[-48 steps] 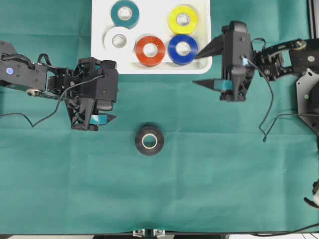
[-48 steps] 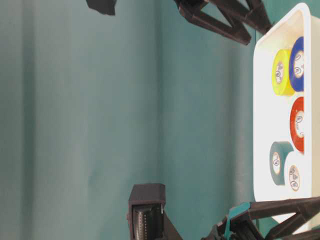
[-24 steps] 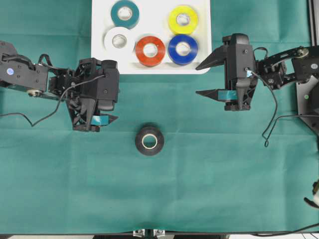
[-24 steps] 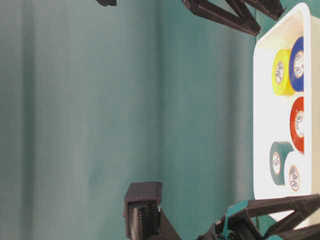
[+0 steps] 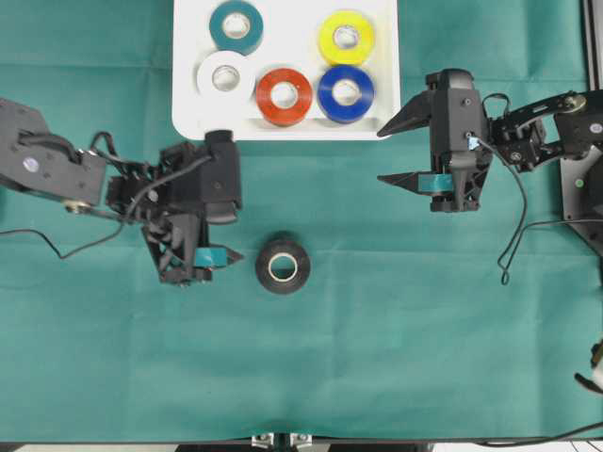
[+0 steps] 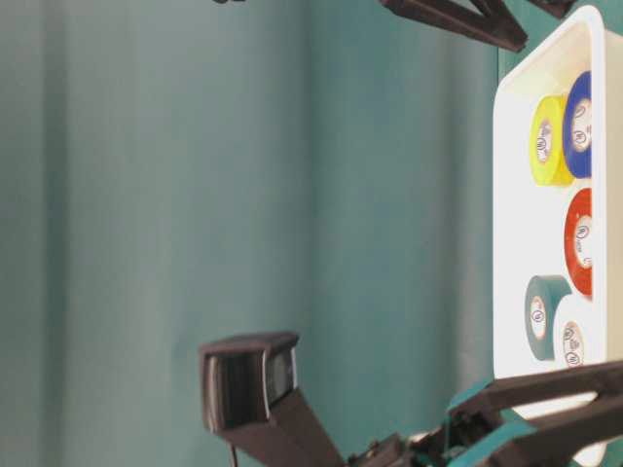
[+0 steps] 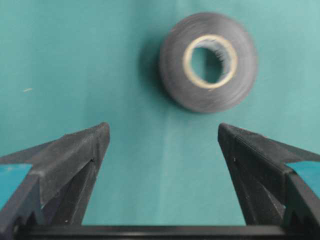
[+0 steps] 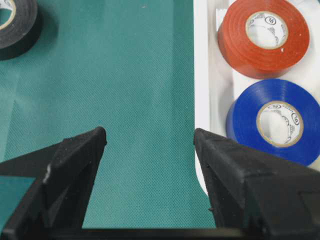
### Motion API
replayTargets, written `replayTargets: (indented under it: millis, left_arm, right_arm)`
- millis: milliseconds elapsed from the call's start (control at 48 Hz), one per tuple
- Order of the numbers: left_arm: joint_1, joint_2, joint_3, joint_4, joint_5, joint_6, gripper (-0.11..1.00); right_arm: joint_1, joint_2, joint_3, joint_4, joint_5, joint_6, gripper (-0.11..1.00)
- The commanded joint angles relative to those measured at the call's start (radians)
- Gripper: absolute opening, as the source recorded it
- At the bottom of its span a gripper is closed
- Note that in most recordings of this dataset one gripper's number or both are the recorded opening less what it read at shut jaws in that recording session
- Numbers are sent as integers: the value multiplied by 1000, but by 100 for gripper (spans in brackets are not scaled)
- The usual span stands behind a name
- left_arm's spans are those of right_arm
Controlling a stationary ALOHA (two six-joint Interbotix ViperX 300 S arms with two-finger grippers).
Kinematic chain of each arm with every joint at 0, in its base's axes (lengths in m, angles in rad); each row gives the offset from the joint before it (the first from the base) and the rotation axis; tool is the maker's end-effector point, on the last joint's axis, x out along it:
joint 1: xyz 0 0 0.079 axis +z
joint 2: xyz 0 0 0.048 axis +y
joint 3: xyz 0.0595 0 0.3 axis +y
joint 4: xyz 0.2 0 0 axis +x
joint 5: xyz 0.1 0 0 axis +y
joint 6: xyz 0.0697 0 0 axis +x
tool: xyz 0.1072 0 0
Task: Put the tape alternately from left to right into the white case.
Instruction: 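Withdraw the right gripper from the tray to the right, then lower the left gripper onto the black tape roll and grasp it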
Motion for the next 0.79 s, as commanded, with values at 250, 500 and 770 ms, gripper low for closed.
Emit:
replayTargets:
  millis: [250,500,770]
  left_arm:
    - [-26,103,-153,-2,26,-100,66]
    - [-26,150,-230,-2,115,-245,65]
    - [-26,190,-264,-2,189,-281,65]
  right_arm:
    - [28,-14,-2,0,-6,0,77]
    - [38,-14,8,0,-6,0,77]
    - [38,-14,8,0,-6,0,77]
